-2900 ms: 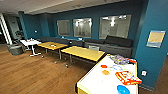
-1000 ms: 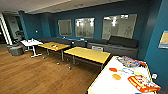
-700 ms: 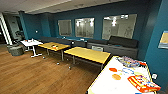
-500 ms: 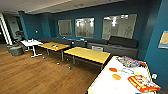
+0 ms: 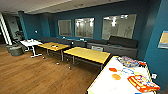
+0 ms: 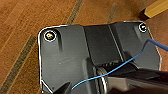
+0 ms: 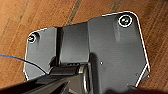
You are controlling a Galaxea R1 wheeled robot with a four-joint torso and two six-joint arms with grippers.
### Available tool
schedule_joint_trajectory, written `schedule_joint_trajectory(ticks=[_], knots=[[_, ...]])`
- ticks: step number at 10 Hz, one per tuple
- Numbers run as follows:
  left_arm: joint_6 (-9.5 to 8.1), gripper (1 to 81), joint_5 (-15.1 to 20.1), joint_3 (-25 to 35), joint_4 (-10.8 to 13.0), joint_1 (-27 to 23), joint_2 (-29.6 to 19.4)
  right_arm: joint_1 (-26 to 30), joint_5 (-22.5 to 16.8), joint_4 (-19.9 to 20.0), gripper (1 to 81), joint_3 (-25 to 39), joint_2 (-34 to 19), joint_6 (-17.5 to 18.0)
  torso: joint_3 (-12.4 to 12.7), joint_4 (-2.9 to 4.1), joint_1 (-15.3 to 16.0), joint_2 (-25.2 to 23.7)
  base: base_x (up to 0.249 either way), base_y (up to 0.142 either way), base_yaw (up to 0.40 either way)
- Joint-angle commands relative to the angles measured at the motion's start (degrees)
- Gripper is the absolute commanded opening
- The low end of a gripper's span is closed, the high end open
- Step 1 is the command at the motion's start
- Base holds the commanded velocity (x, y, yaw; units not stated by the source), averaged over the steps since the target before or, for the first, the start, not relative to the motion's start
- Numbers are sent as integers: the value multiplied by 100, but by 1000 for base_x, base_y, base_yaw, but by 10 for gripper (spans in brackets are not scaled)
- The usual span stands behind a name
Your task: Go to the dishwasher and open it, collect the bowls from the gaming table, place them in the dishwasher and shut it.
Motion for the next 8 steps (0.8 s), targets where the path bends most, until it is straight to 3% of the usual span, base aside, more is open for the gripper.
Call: schedule_joint_trajectory(ticks=[1,8], knots=[[26,811,289,-9,73,-292,9,297,-267,-16,811,20,17,-1,0,0,0,0,0,0,-363],[18,811,289,-9,20,-284,-26,271,-267,-16,811,11,26,-1,0,0,0,0,0,0,-384]])
